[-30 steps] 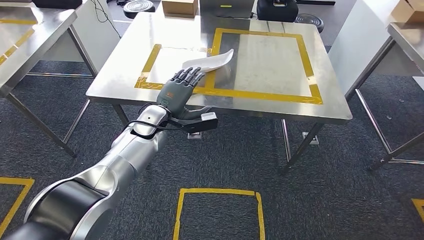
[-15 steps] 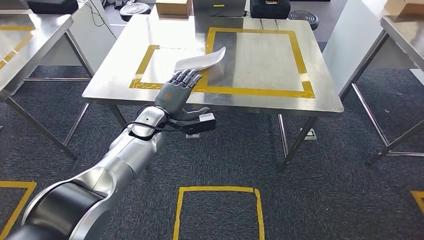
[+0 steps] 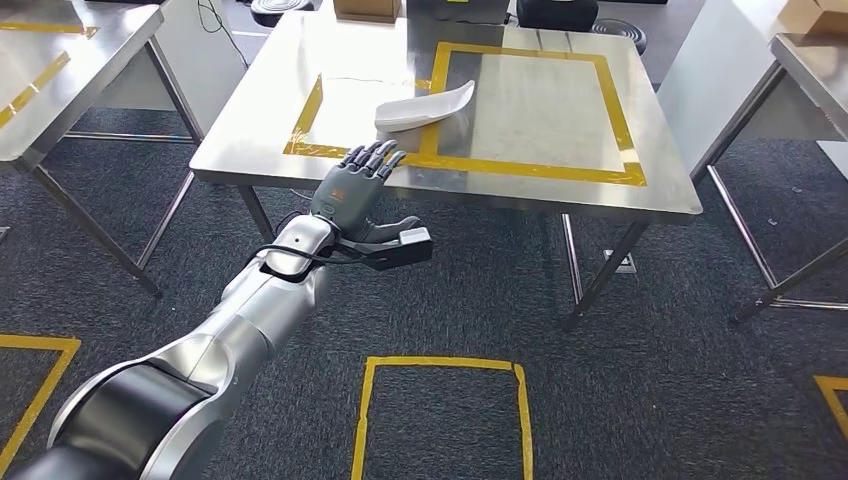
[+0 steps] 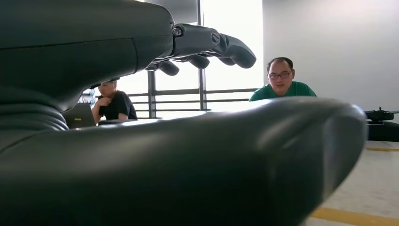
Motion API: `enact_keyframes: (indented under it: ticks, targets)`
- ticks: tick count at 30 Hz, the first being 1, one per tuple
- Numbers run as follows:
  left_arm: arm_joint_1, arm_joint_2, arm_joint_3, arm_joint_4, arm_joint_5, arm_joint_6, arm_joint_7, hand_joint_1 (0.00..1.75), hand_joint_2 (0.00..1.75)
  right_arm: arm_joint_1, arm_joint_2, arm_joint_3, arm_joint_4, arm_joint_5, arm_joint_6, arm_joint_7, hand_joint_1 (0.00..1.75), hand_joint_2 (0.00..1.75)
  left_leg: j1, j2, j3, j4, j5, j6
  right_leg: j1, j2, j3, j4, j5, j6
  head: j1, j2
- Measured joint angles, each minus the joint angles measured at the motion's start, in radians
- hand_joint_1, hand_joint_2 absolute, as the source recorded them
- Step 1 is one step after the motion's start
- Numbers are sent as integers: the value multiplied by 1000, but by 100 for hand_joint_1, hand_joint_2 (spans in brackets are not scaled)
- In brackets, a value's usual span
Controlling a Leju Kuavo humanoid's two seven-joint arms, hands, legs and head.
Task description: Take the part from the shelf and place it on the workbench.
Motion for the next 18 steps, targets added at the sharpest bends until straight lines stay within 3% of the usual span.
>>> enact_keyframes:
  ticks: [2,3,6,8,10,11,12,13,14,16,18]
  targets:
    - [-1,0,0,-2,0,0,0,0,0,-3,-1,0,0,-1,1,1,0,0,-1,0,-8,-2,15,-9,9,-1,77,-119,21,-14,-1,0]
    - [-1,-1,0,-3,0,0,0,0,0,-4,-2,-1,0,-1,1,0,0,0,0,1,-9,-3,22,-15,14,-1,92,-146,21,-20,-1,0]
    - [-2,-2,0,-4,0,0,0,0,0,-4,-3,-2,0,-3,1,-1,0,0,2,2,-14,-8,35,-35,15,0,81,-160,44,-36,1,0]
    - [-4,-1,0,-4,0,-1,0,0,0,-5,-2,-2,1,-3,-1,-2,0,0,2,1,-33,35,-20,-46,8,-2,63,-168,70,-48,-1,0]
    - [-4,0,0,-3,0,-1,0,0,0,-5,-2,-2,1,-3,-1,-3,0,0,6,1,-65,154,-122,-56,6,-3,36,-169,93,-53,-6,0]
    - [-3,1,0,-2,0,-1,0,0,0,-5,-2,-2,1,-3,0,-3,0,0,7,1,-77,217,-155,-60,5,-4,21,-168,104,-53,-8,0]
    - [-2,1,0,-1,0,-1,0,0,0,-4,-2,-2,1,-3,0,-3,0,0,9,1,-78,262,-168,-64,5,-4,5,-167,116,-52,-8,0]
    - [-2,2,0,0,0,-1,0,0,0,-4,-2,-2,1,-3,0,-3,0,0,10,1,-64,275,-157,-66,4,-5,-11,-166,127,-50,-9,0]
    - [-1,2,0,0,0,-1,0,0,0,-4,-2,-2,1,-3,0,-3,0,0,11,1,-32,250,-133,-67,2,-5,-26,-164,137,-47,-10,0]
    - [-2,2,0,-2,-1,-1,0,0,0,-4,-2,-2,1,-3,0,-3,0,0,13,1,70,125,-109,-67,1,-5,-50,-156,154,-37,-11,0]
    - [-4,0,0,-5,-1,-1,2,0,0,-5,-2,-2,1,-3,0,-4,0,0,9,-2,137,24,-126,-55,3,-5,-63,-150,169,-24,-12,0]
